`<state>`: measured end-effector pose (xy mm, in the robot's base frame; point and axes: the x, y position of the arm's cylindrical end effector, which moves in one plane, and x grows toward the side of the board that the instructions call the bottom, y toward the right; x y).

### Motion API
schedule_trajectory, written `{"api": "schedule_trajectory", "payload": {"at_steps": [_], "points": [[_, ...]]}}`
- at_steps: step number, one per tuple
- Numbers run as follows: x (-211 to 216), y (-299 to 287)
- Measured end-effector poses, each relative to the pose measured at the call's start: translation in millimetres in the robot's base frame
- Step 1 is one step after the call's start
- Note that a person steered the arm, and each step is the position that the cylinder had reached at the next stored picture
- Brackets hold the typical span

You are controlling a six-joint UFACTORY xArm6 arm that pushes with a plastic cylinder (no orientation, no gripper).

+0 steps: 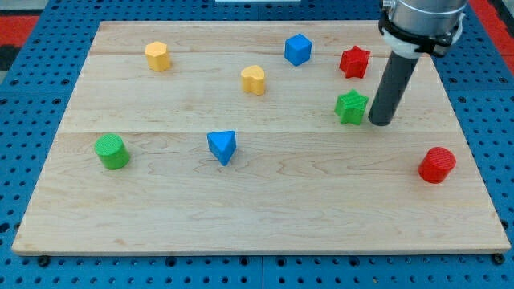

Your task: Move the green star below the blue cube

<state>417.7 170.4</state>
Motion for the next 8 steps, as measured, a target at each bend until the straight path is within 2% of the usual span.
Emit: {"api": "schedule_trajectory", "payload": {"at_steps": [1, 4, 5, 8], "points": [[-7.4, -35.7], [23.5, -40.5], [22.1, -42.5], [-15.7, -80.4]]}}
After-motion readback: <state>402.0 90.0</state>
